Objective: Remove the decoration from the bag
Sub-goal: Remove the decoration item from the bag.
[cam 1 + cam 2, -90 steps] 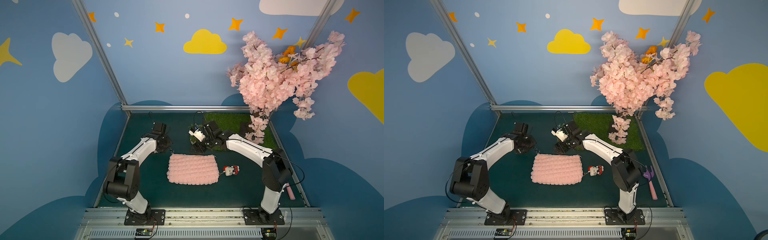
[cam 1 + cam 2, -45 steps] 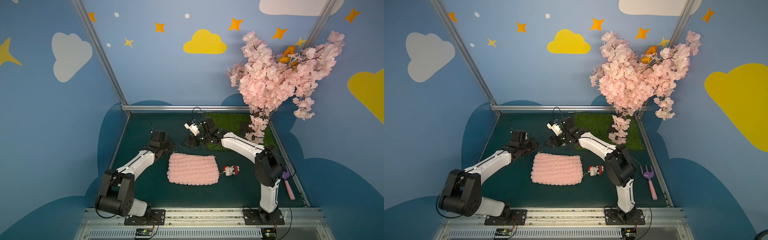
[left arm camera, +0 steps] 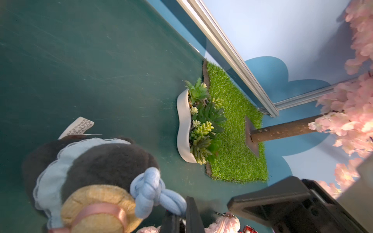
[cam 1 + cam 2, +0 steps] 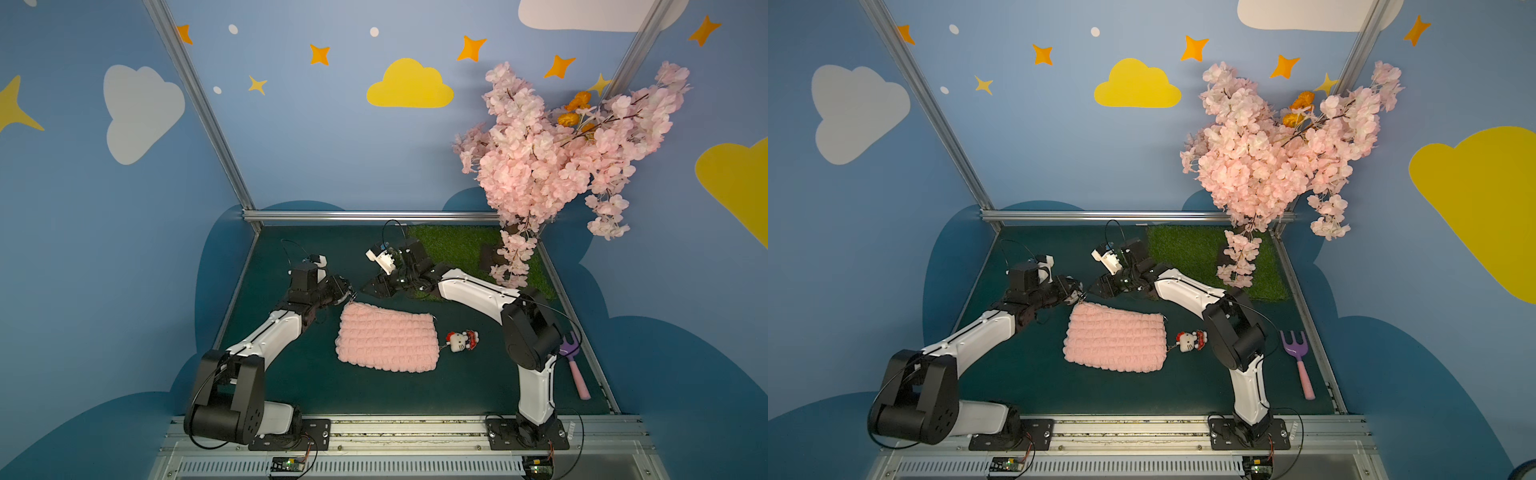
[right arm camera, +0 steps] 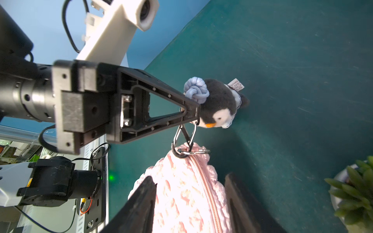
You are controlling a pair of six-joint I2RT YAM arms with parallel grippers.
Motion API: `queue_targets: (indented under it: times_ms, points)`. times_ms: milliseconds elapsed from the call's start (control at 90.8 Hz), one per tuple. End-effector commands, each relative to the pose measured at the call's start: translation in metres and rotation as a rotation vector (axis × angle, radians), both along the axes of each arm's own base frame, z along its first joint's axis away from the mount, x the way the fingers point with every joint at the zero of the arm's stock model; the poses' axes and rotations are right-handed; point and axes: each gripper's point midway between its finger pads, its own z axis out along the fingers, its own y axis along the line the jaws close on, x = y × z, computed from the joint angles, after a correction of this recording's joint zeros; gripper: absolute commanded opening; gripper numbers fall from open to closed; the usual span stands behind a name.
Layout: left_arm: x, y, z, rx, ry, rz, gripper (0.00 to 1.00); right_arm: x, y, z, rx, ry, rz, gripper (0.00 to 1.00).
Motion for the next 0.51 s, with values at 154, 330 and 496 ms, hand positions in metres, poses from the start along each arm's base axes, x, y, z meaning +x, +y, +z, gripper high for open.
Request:
queue_targets:
  times_ms: [154, 330, 496]
  points:
    - [0.009, -0.011, 0.024, -0.046, -0.153, -0.058, 0.02, -0.001, 0.011, -0.008, -0.043, 0.005, 0.000, 0.57]
    - [0.009, -0.014, 0.023, -0.025, -0.194, -0.066, 0.02, -0.007, 0.017, -0.004, -0.008, -0.025, 0.030, 0.56]
    - [0.010, -0.017, 0.021, -0.023, -0.184, -0.065, 0.02, -0.008, 0.023, -0.005, -0.006, -0.050, 0.029, 0.54]
